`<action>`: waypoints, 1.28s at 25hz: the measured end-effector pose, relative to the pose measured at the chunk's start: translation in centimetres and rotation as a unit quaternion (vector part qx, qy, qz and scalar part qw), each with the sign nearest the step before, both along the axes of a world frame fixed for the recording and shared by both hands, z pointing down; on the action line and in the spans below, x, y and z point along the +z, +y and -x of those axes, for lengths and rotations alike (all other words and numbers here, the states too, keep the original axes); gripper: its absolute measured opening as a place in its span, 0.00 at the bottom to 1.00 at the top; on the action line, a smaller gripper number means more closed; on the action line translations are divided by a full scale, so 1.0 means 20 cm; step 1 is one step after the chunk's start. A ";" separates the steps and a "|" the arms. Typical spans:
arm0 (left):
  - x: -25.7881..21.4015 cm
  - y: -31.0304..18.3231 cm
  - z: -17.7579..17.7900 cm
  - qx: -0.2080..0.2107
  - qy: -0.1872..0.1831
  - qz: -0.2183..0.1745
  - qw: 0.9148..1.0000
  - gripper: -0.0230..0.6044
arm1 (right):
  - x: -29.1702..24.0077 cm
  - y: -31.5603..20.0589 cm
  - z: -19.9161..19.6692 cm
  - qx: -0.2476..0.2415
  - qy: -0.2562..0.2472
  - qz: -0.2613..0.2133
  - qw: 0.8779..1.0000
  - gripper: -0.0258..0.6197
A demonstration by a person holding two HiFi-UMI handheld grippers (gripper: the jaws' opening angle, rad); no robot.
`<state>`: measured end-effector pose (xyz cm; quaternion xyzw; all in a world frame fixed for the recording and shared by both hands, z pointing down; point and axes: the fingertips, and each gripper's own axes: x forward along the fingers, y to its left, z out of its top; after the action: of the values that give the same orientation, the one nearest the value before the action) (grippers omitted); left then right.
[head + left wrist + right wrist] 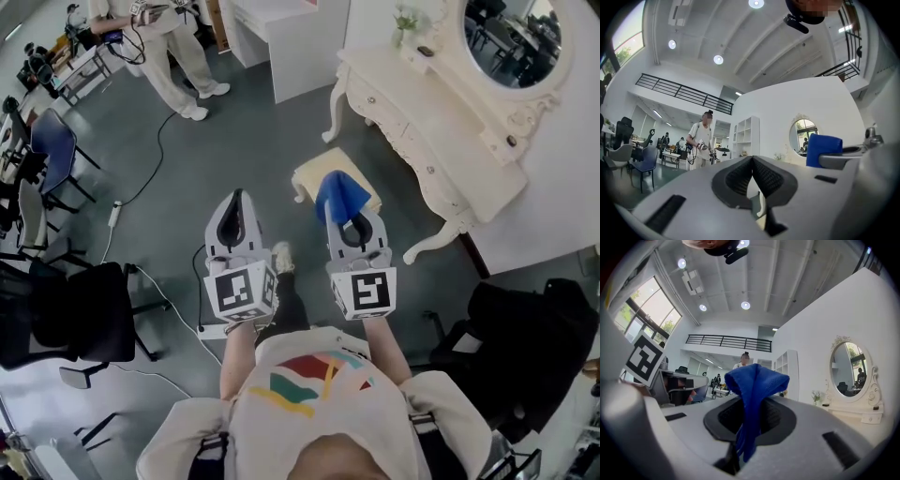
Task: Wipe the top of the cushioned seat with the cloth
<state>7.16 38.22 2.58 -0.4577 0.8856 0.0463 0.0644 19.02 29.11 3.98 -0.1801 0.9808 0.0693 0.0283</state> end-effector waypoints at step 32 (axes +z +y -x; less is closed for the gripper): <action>-0.19 -1.23 1.50 0.099 0.000 -0.014 0.995 0.04 | -0.21 -1.21 1.48 0.102 -0.004 -0.022 0.995 0.09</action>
<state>-22.83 13.70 -1.31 -0.5423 0.8351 0.0649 0.0661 -10.62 4.99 -0.17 -0.2785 0.9555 0.0925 0.0287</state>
